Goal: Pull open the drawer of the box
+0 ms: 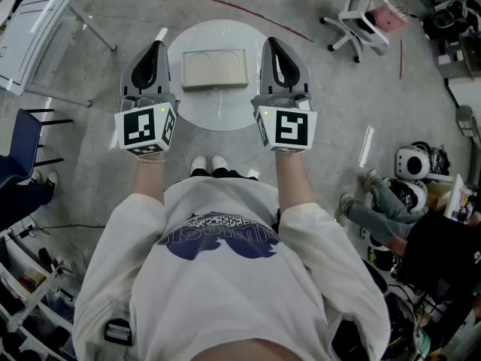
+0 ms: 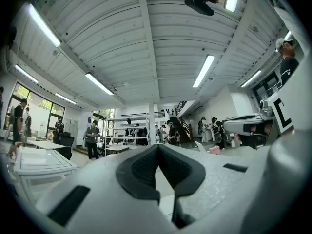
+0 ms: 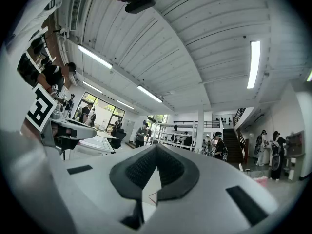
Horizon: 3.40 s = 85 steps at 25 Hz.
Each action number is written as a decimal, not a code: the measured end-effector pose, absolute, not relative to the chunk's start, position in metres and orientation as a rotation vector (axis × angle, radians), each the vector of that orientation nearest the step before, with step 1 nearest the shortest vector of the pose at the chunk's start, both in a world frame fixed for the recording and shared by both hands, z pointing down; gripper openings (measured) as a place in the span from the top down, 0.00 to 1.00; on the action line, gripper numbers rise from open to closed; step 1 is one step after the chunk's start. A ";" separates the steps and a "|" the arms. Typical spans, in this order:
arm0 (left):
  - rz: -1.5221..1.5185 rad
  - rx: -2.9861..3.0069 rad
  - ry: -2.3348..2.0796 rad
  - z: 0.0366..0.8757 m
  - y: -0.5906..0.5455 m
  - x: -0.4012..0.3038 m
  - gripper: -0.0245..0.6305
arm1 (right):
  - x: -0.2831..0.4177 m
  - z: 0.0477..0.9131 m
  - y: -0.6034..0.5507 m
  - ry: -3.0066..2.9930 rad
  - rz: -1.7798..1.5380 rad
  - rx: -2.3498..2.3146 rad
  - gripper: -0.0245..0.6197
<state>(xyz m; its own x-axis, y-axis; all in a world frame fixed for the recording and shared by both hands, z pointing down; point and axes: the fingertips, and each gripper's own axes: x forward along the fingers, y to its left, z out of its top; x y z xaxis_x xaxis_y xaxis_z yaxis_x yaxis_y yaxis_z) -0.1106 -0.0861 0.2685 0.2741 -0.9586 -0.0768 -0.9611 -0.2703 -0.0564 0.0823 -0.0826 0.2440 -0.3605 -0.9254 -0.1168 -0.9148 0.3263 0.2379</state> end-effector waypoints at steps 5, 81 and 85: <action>0.040 -2.428 1.850 0.269 -0.089 -0.109 0.95 | 0.083 0.245 -0.086 -2.529 -0.416 1.733 0.97; -1.073 -3.158 2.120 0.660 -0.161 -0.111 0.71 | 0.012 0.723 -0.005 -1.906 1.048 1.086 0.85; -1.063 -3.148 2.156 0.662 -0.159 -0.113 0.71 | 0.016 0.722 -0.002 -1.907 1.057 1.075 0.83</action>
<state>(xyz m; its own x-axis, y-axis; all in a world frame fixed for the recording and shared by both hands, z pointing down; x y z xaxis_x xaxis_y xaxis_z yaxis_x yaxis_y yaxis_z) -0.1126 -0.1595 0.6622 0.3803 -0.5321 0.7564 -0.9240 -0.1844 0.3349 0.0157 -0.0020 0.7221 -0.4145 -0.3262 0.8496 -0.8934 0.3237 -0.3115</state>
